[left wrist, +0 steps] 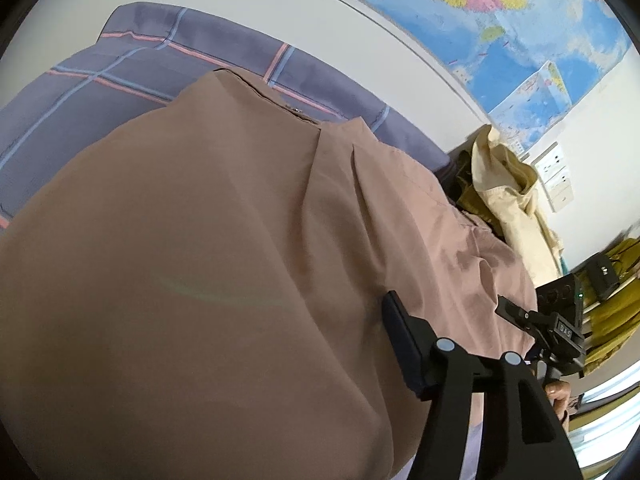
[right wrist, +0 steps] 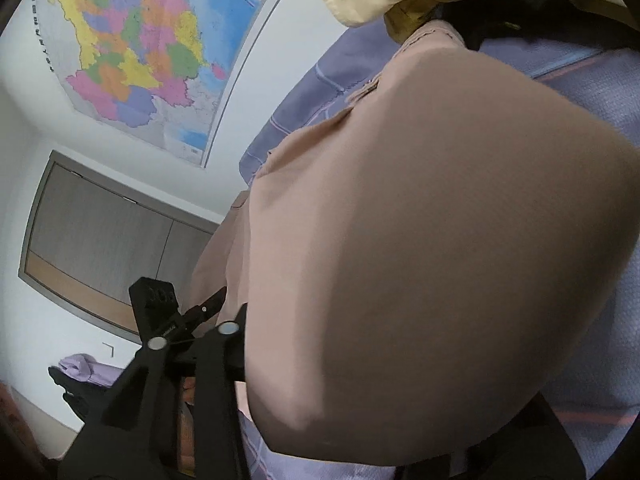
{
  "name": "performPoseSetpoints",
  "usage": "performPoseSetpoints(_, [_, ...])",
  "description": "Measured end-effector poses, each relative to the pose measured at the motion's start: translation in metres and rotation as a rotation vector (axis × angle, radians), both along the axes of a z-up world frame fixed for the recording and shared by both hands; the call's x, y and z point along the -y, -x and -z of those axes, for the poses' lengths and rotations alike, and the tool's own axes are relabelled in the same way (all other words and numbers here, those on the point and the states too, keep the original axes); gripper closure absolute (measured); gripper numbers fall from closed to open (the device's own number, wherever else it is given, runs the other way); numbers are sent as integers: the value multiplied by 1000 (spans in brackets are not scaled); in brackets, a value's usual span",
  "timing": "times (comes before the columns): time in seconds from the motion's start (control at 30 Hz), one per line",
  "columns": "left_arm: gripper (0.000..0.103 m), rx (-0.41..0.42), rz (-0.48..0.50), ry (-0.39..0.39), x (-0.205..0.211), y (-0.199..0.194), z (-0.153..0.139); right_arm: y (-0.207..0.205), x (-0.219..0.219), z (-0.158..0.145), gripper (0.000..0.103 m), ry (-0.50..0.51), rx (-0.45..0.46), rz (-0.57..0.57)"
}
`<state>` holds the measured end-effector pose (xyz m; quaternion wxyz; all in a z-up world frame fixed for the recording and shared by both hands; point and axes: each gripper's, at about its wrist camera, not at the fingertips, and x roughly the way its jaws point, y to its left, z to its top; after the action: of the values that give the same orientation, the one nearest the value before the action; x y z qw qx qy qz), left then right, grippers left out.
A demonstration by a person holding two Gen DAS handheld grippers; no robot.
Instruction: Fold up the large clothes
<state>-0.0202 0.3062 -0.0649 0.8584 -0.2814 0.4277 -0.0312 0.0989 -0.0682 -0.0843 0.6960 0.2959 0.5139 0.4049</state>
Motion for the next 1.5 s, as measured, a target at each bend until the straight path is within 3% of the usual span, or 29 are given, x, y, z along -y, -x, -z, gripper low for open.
performPoseSetpoints(0.2, [61, -40, -6, -85, 5, -5, 0, 4, -1, -5, 72, 14, 50, -9])
performPoseSetpoints(0.3, [65, -45, -9, -82, 3, -6, 0, 4, -1, -4, 72, 14, 46, -10])
performPoseSetpoints(0.43, [71, -46, 1, -83, 4, -7, 0, 1, -1, 0, 64, 18, 23, 2])
performPoseSetpoints(0.6, [76, -46, 13, -98, 7, -9, 2, -2, -3, 2, 62, 9, 6, 19])
performPoseSetpoints(0.8, [88, -33, 27, -78, 7, -11, -1, 2, -8, -10, 76, 47, 61, 8])
performPoseSetpoints(1.1, [91, 9, 46, -55, 0, -11, -23, 7, -11, -41, 81, 30, 131, -12])
performPoseSetpoints(1.5, [92, 115, 31, -142, -30, -23, -92, -7, -45, -107, 82, -11, 263, -71])
